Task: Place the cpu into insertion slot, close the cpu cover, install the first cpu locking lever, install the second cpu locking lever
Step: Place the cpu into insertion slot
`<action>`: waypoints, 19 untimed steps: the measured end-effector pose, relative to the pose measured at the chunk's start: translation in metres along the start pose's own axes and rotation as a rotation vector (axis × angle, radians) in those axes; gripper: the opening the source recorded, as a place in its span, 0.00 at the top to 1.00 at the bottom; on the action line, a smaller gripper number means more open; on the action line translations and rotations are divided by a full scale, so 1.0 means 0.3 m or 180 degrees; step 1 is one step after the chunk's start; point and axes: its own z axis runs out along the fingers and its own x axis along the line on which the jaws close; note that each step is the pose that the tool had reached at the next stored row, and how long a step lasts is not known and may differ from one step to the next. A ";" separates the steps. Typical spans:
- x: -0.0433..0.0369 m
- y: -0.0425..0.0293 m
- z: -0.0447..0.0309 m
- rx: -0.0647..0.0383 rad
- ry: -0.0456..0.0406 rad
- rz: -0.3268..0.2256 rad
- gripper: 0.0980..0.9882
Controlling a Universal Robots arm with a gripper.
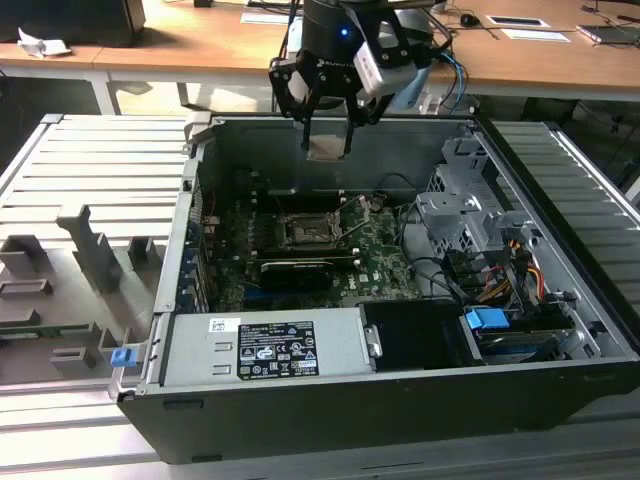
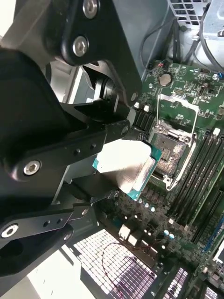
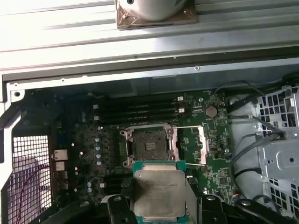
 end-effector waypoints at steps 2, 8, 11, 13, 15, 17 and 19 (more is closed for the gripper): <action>0.000 0.000 0.001 -0.0002 -0.0008 0.0088 0.52; 0.000 0.000 0.004 -0.0008 -0.0030 0.0335 0.52; 0.000 -0.001 0.010 -0.0012 -0.0053 0.0596 0.52; 0.000 -0.001 0.012 -0.0013 -0.0061 0.0683 0.52; 0.000 -0.001 0.015 -0.0016 -0.0075 0.0839 0.52; 0.000 -0.002 0.019 -0.0019 -0.0090 0.1012 0.52; 0.009 -0.003 0.021 -0.0020 -0.0094 0.1052 0.52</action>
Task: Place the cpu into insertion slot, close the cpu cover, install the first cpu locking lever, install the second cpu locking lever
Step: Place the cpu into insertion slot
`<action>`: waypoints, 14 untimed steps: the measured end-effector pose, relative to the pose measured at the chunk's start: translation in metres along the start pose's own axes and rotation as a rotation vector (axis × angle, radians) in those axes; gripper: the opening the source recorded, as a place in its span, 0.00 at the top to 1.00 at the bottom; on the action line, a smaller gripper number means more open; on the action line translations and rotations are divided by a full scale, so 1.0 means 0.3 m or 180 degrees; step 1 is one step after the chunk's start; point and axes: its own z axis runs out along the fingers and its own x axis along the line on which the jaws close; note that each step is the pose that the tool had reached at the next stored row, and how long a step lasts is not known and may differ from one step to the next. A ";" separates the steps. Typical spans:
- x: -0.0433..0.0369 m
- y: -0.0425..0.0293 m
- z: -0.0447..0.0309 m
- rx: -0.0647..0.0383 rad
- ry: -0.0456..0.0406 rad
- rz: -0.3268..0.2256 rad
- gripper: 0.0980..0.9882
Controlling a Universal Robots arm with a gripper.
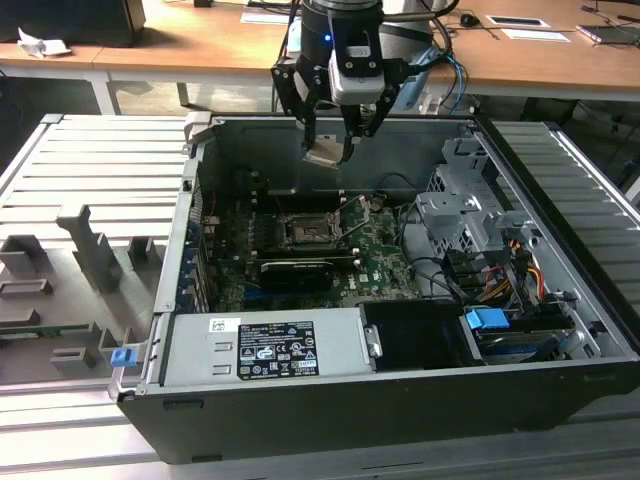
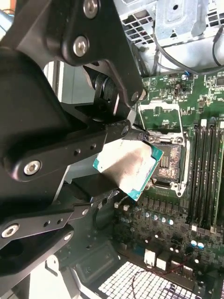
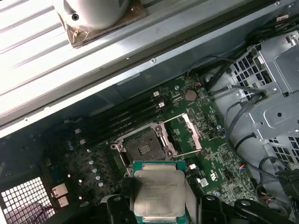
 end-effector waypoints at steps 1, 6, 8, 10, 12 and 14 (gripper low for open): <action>0.008 -0.004 0.001 -0.0001 -0.0001 0.0000 0.52; 0.013 -0.007 0.007 -0.0005 -0.0022 0.0239 0.52; 0.013 -0.007 0.008 -0.0007 -0.0029 0.0327 0.52; 0.013 -0.007 0.009 -0.0009 -0.0038 0.0423 0.52; 0.013 -0.007 0.010 -0.0010 -0.0044 0.0492 0.52; 0.013 -0.007 0.011 -0.0011 -0.0048 0.0542 0.52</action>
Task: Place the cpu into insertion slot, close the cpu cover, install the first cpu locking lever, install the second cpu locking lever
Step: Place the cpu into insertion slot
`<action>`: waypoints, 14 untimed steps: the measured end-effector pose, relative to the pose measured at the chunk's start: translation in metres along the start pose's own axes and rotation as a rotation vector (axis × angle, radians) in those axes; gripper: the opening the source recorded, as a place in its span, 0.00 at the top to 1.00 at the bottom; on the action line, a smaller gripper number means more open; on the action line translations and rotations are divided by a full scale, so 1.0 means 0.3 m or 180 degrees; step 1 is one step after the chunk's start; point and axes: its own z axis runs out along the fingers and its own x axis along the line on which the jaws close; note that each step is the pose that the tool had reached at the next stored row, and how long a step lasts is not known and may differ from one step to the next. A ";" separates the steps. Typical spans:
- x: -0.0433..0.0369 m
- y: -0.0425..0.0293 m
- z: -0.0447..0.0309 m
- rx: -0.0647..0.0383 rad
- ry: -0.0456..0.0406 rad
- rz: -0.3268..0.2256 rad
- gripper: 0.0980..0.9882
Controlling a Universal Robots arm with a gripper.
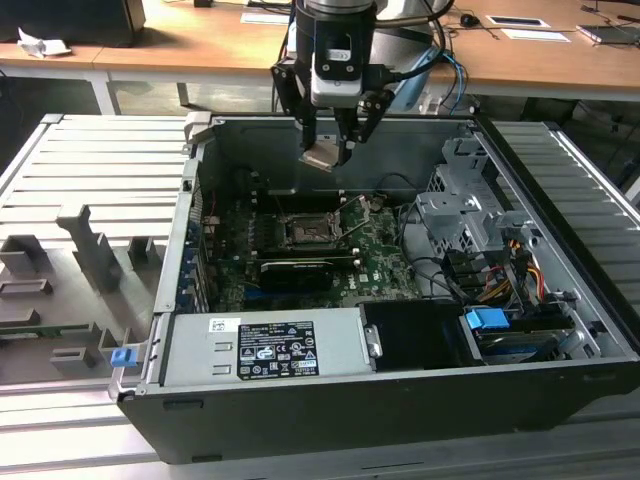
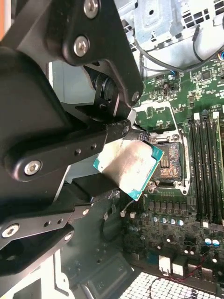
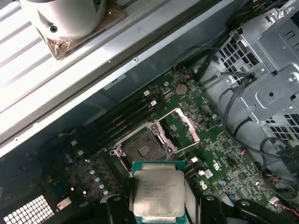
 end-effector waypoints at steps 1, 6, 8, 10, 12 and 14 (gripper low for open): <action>0.000 0.000 0.000 -0.0001 -0.0003 0.0031 0.52; 0.000 0.000 0.001 -0.0003 -0.0015 0.0165 0.52; 0.000 0.000 0.002 -0.0004 -0.0018 0.0206 0.52; 0.000 0.000 0.002 -0.0005 -0.0022 0.0253 0.52; 0.000 0.000 0.003 -0.0006 -0.0027 0.0310 0.52; 0.000 0.000 0.003 -0.0007 -0.0032 0.0361 0.52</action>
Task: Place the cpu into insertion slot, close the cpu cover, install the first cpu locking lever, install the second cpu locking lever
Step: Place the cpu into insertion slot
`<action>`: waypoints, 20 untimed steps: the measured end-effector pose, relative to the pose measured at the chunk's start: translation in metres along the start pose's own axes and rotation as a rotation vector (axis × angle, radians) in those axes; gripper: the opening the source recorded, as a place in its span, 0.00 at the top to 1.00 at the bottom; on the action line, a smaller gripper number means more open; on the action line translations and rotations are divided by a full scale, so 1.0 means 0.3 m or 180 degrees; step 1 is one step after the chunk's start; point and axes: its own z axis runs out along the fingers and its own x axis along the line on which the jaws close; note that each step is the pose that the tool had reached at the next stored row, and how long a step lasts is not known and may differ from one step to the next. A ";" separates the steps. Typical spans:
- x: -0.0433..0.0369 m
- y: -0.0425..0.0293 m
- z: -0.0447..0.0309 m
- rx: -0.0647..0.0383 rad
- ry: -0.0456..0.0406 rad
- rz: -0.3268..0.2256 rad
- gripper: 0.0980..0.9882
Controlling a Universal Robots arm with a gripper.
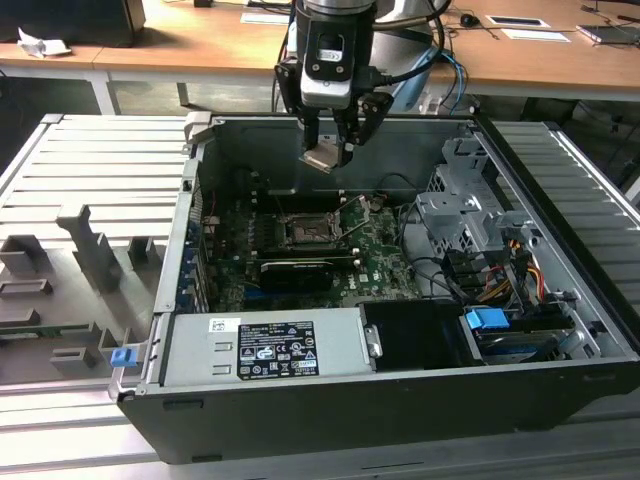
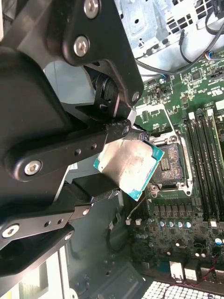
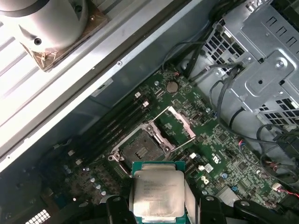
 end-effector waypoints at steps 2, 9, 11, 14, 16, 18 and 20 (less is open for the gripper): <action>0.000 0.000 0.001 -0.0001 -0.0006 0.0063 0.52; 0.000 -0.001 0.005 -0.0009 -0.0041 0.0464 0.52; 0.000 -0.001 0.006 -0.0010 -0.0048 0.0544 0.52; 0.000 -0.001 0.007 -0.0012 -0.0057 0.0645 0.52; 0.000 -0.001 0.008 -0.0013 -0.0061 0.0690 0.52; 0.000 -0.001 0.013 -0.0013 -0.0064 0.0720 0.52; 0.000 -0.002 0.017 -0.0013 -0.0064 0.0722 0.52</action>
